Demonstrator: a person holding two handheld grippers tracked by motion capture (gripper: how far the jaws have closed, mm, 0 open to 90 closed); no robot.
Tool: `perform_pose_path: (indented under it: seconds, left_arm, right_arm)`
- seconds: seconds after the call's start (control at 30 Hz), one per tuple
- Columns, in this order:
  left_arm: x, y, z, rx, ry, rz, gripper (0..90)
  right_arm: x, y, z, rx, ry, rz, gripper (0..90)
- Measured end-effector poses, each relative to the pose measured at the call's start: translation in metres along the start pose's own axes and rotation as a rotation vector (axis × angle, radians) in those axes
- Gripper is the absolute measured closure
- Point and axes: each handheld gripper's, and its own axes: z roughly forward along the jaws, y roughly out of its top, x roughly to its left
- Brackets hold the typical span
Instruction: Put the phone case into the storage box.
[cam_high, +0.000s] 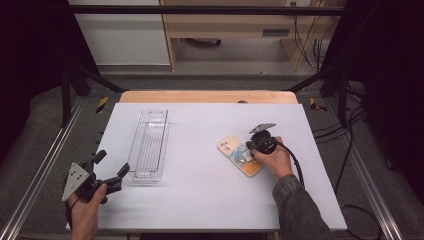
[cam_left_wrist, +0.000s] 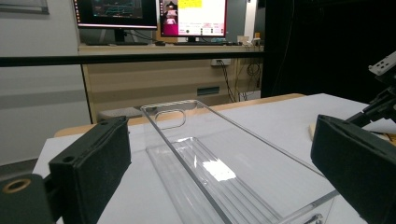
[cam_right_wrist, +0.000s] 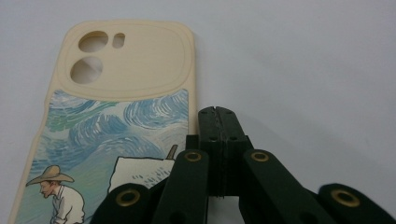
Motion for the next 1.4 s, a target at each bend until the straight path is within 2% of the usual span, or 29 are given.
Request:
perform_pose_path:
  seconds: [0.33, 0.87, 1.17, 1.4]
  left_arm:
    - [0.001, 0.0, 0.0, 0.0, 0.0, -0.002, 5.1]
    - [0.001, 0.0, 0.0, 0.002, -0.001, -0.004, 4.9]
    - [0.0, 0.0, 0.0, 0.002, -0.006, -0.002, 4.8]
    - [0.0, 0.0, 0.001, 0.007, -0.009, -0.004, 4.8]
  right_arm:
    - [0.03, -0.006, -0.006, -0.02, 0.046, -0.033, 90.0]
    - [0.06, 0.004, -0.013, -0.03, 0.117, -0.093, 90.0]
    - [0.053, 0.005, -0.008, -0.016, 0.092, -0.074, 90.0]
    - [0.052, 0.003, -0.004, -0.002, 0.105, -0.063, 90.0]
